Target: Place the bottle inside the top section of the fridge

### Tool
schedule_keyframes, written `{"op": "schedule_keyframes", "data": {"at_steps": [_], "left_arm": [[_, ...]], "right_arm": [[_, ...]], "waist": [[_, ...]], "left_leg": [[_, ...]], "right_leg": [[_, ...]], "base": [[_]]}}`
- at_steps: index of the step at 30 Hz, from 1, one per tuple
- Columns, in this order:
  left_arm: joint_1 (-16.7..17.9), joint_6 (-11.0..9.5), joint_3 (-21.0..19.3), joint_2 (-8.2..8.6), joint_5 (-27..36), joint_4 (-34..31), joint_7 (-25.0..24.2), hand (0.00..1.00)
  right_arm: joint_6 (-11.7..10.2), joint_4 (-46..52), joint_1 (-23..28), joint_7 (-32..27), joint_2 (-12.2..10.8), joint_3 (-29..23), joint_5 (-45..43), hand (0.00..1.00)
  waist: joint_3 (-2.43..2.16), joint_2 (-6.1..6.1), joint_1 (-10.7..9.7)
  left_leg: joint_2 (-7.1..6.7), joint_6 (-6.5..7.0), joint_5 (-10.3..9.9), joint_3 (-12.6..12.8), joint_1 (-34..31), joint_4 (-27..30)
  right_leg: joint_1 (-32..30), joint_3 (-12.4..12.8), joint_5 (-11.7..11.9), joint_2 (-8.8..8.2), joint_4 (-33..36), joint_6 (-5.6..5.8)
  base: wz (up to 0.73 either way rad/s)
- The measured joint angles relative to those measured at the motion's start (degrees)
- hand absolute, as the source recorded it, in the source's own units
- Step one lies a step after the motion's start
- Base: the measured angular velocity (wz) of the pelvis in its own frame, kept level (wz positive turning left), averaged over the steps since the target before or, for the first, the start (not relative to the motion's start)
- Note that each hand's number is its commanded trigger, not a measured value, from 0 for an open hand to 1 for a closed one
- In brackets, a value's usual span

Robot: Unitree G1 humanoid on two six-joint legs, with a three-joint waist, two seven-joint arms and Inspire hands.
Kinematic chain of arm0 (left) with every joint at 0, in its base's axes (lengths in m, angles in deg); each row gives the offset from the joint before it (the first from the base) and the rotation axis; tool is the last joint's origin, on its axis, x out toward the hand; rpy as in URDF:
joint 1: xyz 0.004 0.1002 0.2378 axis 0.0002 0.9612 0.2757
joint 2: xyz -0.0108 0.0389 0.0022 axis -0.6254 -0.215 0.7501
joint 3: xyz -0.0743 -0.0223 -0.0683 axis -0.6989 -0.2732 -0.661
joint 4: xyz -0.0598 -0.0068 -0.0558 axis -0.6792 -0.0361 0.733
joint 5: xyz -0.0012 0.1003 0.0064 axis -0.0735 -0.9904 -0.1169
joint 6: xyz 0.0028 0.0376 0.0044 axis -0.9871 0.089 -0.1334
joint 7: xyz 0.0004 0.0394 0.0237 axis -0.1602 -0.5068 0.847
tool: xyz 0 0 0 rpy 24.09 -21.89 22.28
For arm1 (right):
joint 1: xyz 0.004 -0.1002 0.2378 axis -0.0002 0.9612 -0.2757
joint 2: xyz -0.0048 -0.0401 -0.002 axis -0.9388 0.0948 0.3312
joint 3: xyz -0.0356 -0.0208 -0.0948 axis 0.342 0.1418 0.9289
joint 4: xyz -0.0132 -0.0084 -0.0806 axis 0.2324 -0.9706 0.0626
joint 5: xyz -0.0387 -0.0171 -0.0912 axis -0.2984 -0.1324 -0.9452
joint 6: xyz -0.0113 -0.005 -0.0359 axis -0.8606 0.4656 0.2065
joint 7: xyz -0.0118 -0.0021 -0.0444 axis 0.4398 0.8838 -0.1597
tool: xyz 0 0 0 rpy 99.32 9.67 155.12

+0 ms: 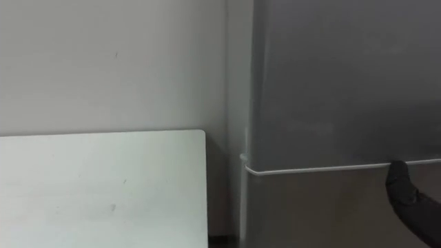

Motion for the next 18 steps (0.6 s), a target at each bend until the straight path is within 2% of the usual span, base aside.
{"op": "schedule_keyframes", "data": {"at_steps": [10,13,18], "left_arm": [[0.1,0.0,0.2,-0.01,-0.2,0.3,-0.8,0.00],[0.0,0.2,1.6,-0.06,-0.2,0.3,-0.8,0.00],[-0.4,0.2,2.3,-0.04,-0.5,0.2,-1.1,0.00]], "right_arm": [[0.0,-1.4,-0.6,0.6,-0.1,0.7,0.0,0.00],[0.0,-2.7,-1.8,0.4,-0.1,1.9,0.1,0.00],[0.0,-4.5,-3.3,0.5,-0.1,2.4,-0.1,0.00]], "waist": [[-0.14,-0.49,0.0],[-0.12,-0.65,0.2],[-0.06,-0.67,1.1]], "left_leg": [[0.00,0.00,0.0,0.0,0.0,0.1],[0.00,0.00,0.0,0.0,0.1,0.5],[0.13,0.00,0.0,0.0,0.3,0.5]], "right_leg": [[0.4,0.0,0.2,0.06,0.1,-0.04],[0.1,0.1,0.2,0.01,0.4,-0.06],[0.1,0.1,0.4,0.13,0.1,-0.17]], "base": [[0.00],[-0.01],[-0.02]]}}
